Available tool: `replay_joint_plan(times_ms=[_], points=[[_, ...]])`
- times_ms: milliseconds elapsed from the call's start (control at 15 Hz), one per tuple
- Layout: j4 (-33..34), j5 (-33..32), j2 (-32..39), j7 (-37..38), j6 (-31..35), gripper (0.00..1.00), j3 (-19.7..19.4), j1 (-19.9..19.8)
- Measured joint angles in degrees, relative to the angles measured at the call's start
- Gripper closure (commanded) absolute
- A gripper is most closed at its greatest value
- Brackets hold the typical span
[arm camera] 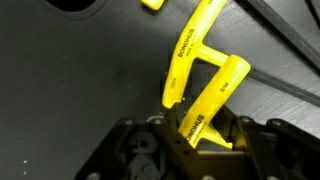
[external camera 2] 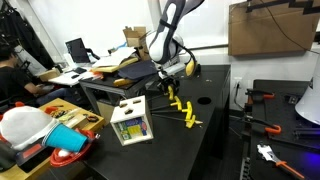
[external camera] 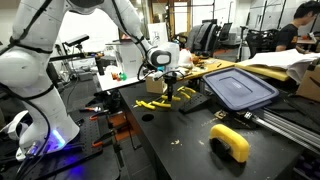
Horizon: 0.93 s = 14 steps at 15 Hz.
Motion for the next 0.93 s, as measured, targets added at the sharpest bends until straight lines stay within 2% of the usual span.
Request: replay_joint_plan(times_ms=[267,533,733,933], points=[[-4.33,-10.36,-6.62,3.22,0.04,0.89,-4.05,3.77],[-9.04,-26.38,-14.02,12.45,0.1,0.89,-7.88,8.15],[-12.26,-35.34,-19.23,16.9,-1.27,0.89,-7.06,8.87],[-14.58,-38.41,-23.34,16.93,-4.26,0.89,-3.92,8.08]])
